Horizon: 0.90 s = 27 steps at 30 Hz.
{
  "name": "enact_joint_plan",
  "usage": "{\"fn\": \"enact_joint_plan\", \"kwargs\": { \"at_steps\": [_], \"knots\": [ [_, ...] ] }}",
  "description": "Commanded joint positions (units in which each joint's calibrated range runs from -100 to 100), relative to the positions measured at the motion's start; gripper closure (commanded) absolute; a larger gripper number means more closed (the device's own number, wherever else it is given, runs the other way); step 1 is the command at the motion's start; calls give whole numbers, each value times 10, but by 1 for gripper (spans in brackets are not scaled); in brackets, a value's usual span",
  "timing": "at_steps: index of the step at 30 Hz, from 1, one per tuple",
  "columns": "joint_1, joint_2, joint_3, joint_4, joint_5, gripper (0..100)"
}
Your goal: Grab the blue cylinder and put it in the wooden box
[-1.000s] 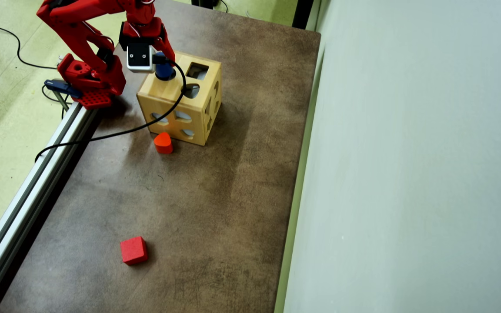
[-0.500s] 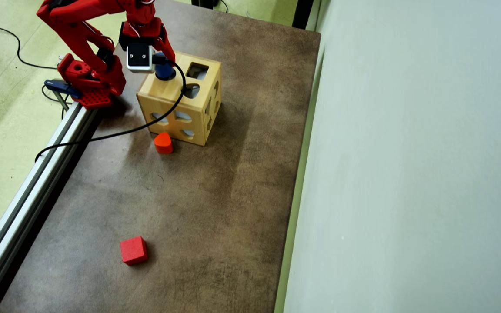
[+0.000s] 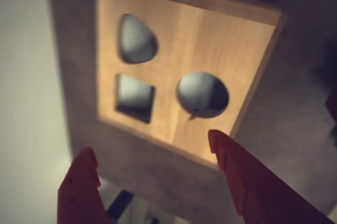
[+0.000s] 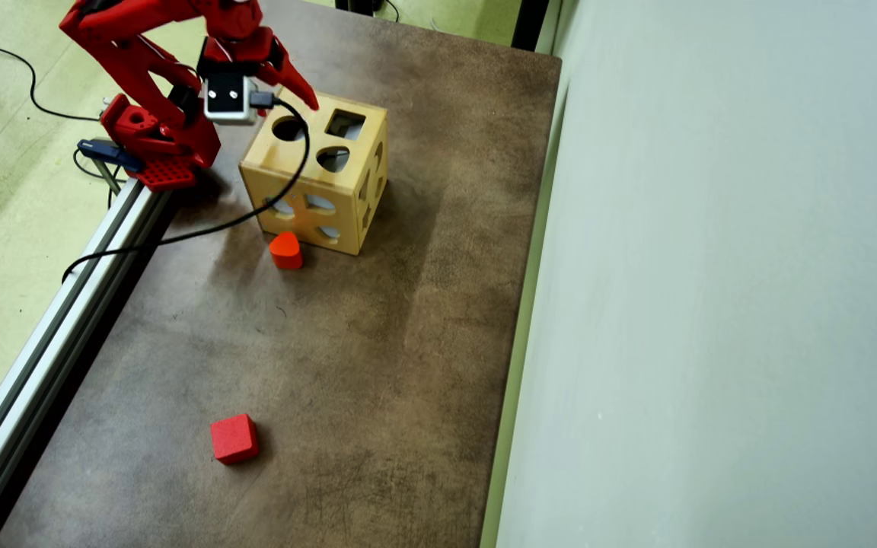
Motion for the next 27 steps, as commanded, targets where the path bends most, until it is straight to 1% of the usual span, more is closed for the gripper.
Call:
{"fn": "enact_joint_plan", "kwargs": {
  "at_steps": [1, 6, 10, 15, 27],
  "knots": [
    [1, -85, -82, 6, 2, 67],
    [1, -153, -149, 6, -2, 67],
    [1, -243, -188, 6, -3, 67],
    [1, -339, -182, 6, -3, 67],
    [1, -423, -177, 7, -2, 67]
  ]
}}
